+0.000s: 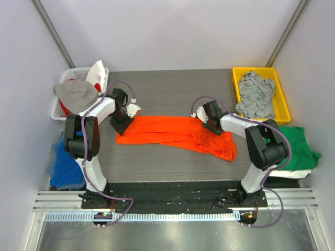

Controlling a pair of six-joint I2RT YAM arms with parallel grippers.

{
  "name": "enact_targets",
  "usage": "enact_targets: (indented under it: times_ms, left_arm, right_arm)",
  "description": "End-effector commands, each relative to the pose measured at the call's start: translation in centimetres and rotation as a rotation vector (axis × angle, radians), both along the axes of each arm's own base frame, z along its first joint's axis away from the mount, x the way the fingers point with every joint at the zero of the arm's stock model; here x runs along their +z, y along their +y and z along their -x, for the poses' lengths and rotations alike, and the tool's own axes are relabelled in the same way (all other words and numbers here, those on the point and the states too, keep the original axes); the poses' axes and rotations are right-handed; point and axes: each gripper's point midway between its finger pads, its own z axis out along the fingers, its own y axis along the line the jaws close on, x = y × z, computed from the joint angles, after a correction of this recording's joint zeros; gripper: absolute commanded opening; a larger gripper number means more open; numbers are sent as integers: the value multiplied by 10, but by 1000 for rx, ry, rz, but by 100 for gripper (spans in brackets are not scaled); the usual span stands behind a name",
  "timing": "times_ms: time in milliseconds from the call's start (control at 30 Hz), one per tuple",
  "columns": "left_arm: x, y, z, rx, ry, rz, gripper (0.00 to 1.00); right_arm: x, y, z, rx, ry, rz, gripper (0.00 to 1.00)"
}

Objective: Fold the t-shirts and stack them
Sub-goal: Fold the tshirt

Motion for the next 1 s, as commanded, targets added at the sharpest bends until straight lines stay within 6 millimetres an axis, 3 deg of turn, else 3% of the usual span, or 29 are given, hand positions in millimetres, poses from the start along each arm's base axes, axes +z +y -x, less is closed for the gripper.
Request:
enact_targets:
  times_ms: [0, 433, 600, 967]
  left_arm:
    - [9, -6, -8, -7, -31, 47, 34]
    - [39, -33, -19, 15, -83, 188, 36]
    - [32, -35, -28, 28, -83, 190, 35]
    - [15, -35, -40, 42, -70, 173, 34]
  right_arm:
    - [-16, -8, 24, -12, 87, 9, 49]
    - [-15, -3, 18, -26, 70, -13, 51]
    - [-5, 4, 17, -28, 58, -53, 52]
    - [19, 27, 37, 31, 50, -111, 56]
